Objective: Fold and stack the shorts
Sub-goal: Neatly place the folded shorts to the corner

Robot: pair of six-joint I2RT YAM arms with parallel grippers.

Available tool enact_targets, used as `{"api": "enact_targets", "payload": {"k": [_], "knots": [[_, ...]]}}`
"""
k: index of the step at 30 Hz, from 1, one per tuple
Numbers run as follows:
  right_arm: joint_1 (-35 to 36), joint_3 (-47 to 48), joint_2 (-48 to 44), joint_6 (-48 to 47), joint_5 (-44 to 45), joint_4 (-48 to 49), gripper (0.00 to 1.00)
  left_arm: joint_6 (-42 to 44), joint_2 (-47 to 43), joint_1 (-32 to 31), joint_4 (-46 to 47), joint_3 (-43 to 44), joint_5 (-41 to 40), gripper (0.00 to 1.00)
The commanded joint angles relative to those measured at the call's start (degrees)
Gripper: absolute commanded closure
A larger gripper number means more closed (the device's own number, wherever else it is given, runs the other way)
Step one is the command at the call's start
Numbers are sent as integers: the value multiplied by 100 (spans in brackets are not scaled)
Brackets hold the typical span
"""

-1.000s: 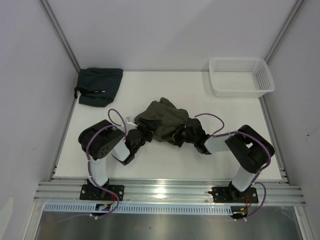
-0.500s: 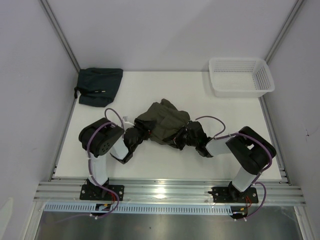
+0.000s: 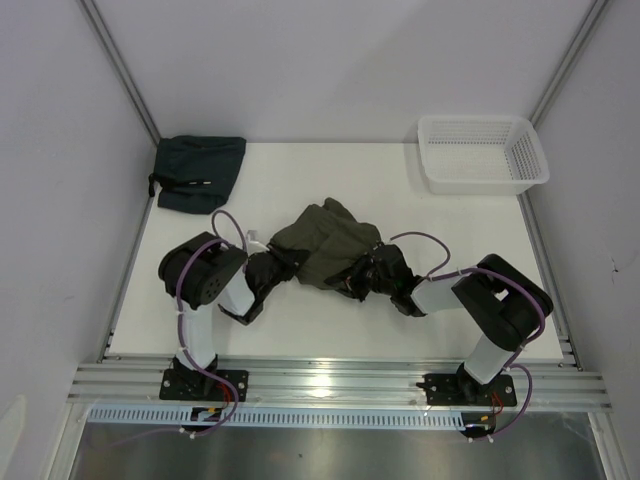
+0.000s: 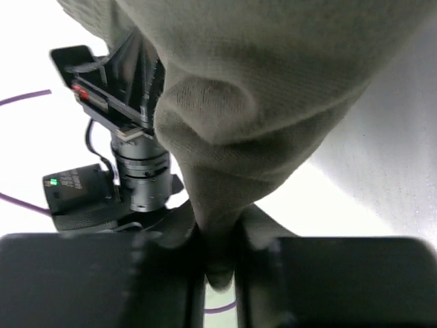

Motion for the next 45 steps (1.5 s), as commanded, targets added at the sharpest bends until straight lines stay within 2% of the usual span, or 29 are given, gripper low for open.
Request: {"api": "enact_targets", "payload": {"k": [1, 2, 7, 9, 10, 12, 15, 19, 27, 33, 34, 36, 37, 41, 45], "knots": [[14, 29, -53, -275, -249, -270, 80, 856, -473, 363, -40, 177, -605, 100], [-3, 29, -36, -336, -275, -279, 70, 927, -571, 390, -199, 212, -615, 100], [-144, 81, -175, -600, -373, -646, 36, 1638, -1072, 504, -1366, 738, -799, 100], [-196, 117, -334, -828, -346, -1050, 30, 2042, -1292, 530, -1833, 1010, -974, 100], [-214, 134, -535, -916, -294, -1201, 27, 2157, -1345, 539, -2349, 1230, -1062, 100], [-267, 178, -764, -1083, -223, -1500, 26, 2447, -1398, 574, -2766, 1572, -1291, 100], [-364, 187, -1256, -1347, -65, -2114, 26, 2720, -1223, 803, -3224, 2117, -1064, 100], [-478, 126, -1740, -1532, 32, -2441, 26, 3018, -977, 1136, -4161, 3013, -1089, 100], [-742, 20, -2338, -1699, -100, -2827, 26, 3713, -256, 1628, -4902, 4483, -1028, 100], [-882, 55, -2435, -1761, -249, -2951, 26, 4424, 315, 1813, -5297, 5704, -809, 100], [-909, 90, -2426, -1761, -275, -2951, 26, 4617, 516, 1823, -5429, 6271, -669, 100], [-944, 134, -2400, -1787, -328, -2978, 26, 4698, 693, 1840, -5919, 6644, -562, 100], [-987, 169, -2356, -1796, -346, -2986, 26, 4724, 772, 1849, -6027, 7029, -545, 100], [-1049, 354, -2242, -1857, -416, -3057, 26, 4821, 1044, 2024, -6309, 7550, -220, 100], [-1067, 477, -2040, -1866, -469, -3031, 26, 5093, 1343, 2200, -7161, 8411, -87, 100]]}}
